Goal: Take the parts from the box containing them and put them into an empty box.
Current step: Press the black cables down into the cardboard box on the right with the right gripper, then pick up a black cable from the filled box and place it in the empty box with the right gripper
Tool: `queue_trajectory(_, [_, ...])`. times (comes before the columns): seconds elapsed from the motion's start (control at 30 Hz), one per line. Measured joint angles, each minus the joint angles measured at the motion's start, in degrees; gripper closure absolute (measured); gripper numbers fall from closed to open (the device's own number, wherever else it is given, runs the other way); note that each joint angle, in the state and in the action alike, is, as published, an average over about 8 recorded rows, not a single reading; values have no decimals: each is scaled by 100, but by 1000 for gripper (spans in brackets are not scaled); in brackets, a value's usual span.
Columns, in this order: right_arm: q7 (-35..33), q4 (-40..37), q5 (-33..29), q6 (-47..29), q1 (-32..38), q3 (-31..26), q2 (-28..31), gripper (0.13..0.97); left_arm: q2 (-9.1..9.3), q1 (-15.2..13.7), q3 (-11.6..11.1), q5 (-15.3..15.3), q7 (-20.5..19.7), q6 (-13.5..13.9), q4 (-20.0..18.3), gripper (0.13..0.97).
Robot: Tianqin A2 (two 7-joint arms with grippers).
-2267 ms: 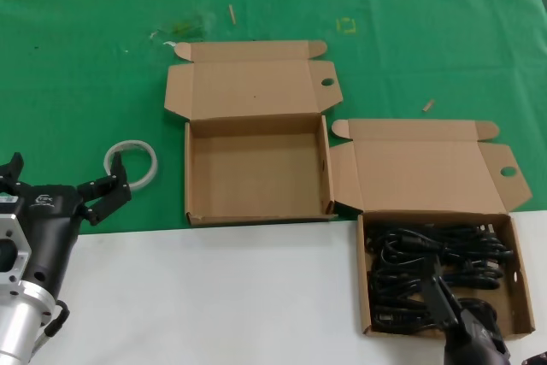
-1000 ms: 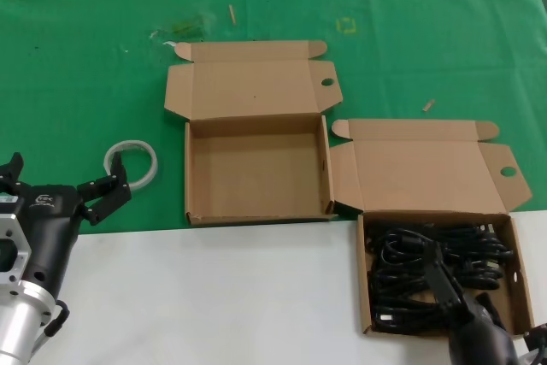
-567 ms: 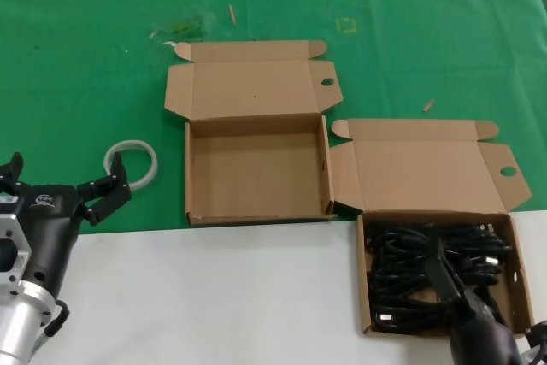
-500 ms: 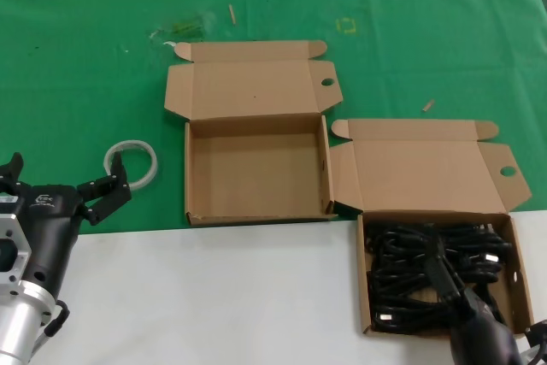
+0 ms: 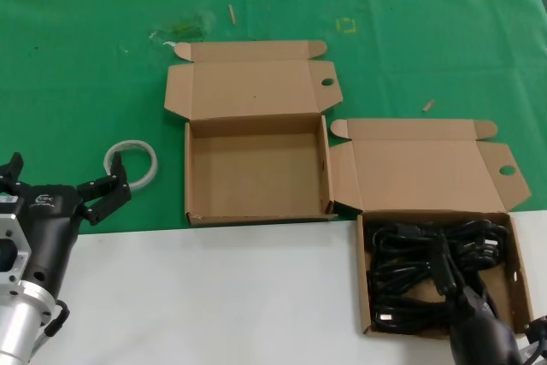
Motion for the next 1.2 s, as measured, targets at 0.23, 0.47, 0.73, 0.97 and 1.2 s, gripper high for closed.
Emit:
queue_trajectory(0.23, [-97,8,85,21,-18,6,0,643,0,0,0,0,0,0,0,132])
queue_trajectory(0.47, [-250,71,187,36,-70,30,0,743,0,0,0,0,0,0,0,132])
queue_trajectory(0.73, [-541,236,328,-1,-146,60,0,805,0,0,0,0,0,0,0,132])
queue_trajectory(0.97, [-1246,703,599,-224,-336,182,0,825,0,0,0,0,0,0,0,132])
queue_trajectory(1.2, [-2357,1339,1091,-602,-552,412,0,835,0,0,0,0,0,0,0,132])
